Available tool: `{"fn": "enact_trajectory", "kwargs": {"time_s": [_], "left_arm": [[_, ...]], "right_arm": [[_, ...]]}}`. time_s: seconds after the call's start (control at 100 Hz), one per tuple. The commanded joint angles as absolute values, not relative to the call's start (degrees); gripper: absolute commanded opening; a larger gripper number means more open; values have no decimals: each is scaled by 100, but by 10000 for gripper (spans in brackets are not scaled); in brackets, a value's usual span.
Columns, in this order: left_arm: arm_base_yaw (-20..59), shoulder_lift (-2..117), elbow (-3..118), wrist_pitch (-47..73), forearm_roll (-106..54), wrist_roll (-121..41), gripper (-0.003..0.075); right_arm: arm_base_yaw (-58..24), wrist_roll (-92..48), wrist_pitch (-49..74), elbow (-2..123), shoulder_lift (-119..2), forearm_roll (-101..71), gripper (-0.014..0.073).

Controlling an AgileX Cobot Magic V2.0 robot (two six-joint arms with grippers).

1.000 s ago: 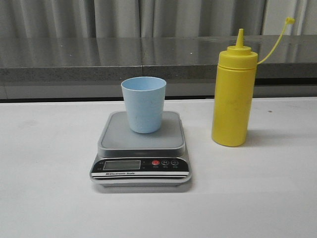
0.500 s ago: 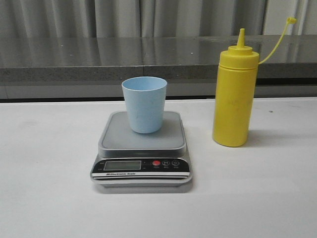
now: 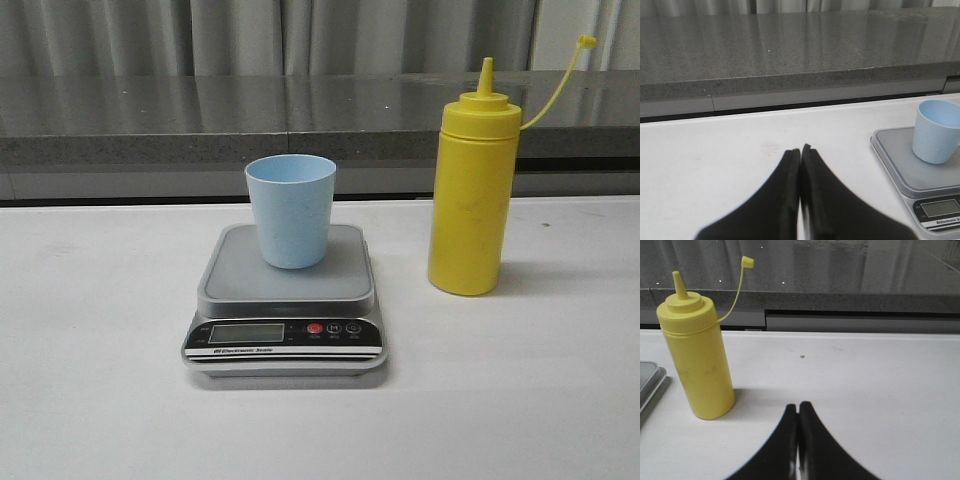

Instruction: Pour seasoning into cup on scale with both arms

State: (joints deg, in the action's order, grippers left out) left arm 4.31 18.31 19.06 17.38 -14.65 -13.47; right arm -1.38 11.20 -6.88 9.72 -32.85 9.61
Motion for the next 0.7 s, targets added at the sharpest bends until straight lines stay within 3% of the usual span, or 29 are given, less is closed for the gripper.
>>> {"fn": "enact_trajectory", "kwargs": {"time_s": [0.0,0.16,0.37,0.47,0.54,0.69], "left_arm": [[407,1876,2051,1288,-1562,-1320,-20],[407,1876,2051,1288,-1562,-1320,-20],[407,1876,2051,1288,-1562,-1320,-20],[407,1876,2051,1288,-1562,-1320,-20],[407,1876,2051,1288,-1562,-1320,-20],[407,1876,2051,1288,-1562,-1320,-20]], "right_arm": [[-116,1123,-1737,1198,-3834,1066,-23],[-116,1181,-2523,1198,-4548,1345,115],[-299,1919,-3699,1198,-5332,2092,463],[-487,2050,-4195,1198,-5817,2148,583],[-607,2124,-4460,1212,-6165,2142,625],[-922,2149,-4576,1461,-6834,1976,626]]}}
